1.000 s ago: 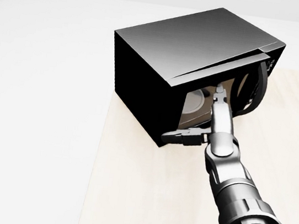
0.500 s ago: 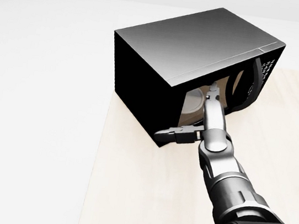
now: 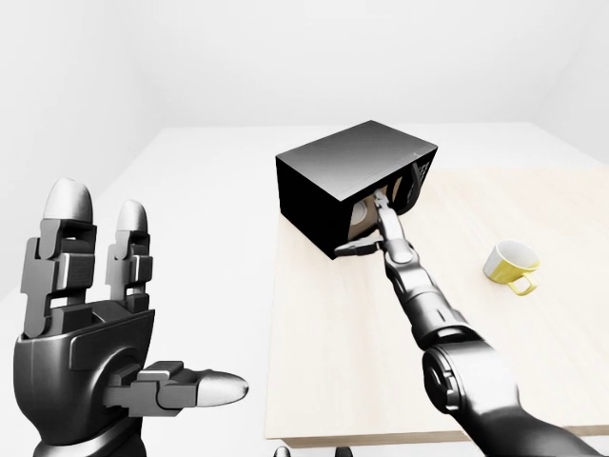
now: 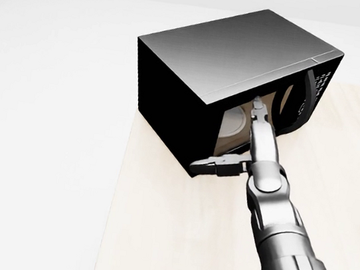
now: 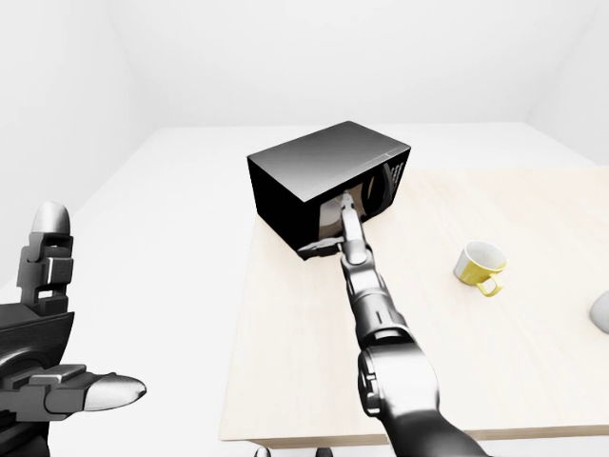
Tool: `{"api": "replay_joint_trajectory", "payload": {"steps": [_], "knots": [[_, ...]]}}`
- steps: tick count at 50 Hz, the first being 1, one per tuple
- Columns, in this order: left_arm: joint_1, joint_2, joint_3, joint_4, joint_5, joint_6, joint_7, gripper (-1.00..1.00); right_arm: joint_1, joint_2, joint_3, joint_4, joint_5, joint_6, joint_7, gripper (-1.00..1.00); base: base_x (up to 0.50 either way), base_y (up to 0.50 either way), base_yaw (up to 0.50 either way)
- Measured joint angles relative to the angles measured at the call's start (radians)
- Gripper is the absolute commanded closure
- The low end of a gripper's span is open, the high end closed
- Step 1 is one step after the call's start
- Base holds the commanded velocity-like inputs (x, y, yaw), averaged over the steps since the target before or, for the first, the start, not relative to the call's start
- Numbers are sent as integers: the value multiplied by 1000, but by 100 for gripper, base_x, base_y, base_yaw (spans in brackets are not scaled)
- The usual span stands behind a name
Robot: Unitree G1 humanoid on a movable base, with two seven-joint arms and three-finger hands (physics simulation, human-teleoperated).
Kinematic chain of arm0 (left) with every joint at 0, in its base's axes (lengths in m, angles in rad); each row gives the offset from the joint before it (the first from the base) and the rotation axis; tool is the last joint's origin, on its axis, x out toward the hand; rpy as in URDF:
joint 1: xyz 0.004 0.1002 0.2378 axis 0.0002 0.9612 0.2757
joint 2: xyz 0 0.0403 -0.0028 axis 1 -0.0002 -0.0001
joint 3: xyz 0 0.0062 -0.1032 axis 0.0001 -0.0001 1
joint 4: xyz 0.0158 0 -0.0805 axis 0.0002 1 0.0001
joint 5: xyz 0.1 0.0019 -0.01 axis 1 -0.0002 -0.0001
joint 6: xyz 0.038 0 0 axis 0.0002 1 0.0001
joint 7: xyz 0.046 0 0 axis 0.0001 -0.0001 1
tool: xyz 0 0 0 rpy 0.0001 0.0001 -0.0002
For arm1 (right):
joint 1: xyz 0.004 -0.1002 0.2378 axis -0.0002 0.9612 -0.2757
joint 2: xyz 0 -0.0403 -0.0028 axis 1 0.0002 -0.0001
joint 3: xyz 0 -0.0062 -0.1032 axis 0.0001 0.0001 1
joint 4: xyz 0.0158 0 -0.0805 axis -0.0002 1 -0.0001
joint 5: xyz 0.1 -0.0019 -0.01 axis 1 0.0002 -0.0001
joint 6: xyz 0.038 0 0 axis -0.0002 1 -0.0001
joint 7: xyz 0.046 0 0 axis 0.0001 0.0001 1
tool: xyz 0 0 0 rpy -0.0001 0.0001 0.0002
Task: Close the microwave.
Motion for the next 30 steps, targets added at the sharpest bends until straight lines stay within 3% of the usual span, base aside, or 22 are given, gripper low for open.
{"api": "replay_joint_trajectory", "payload": {"steps": [4,5,18,30], "knots": [[1,2,1,0,-3,0,1,-100,120,8,45,-242,-8,125,39,-100,0,0,0],[2,3,1,0,-4,0,2,-100,153,11,55,-288,-14,130,51,-100,0,0,0],[2,7,5,0,-12,0,6,-100,559,55,163,-1021,-116,130,208,-100,0,0,0],[1,-7,0,0,6,0,-8,-100,951,90,203,-1668,-107,130,202,-100,0,0,0]]}}
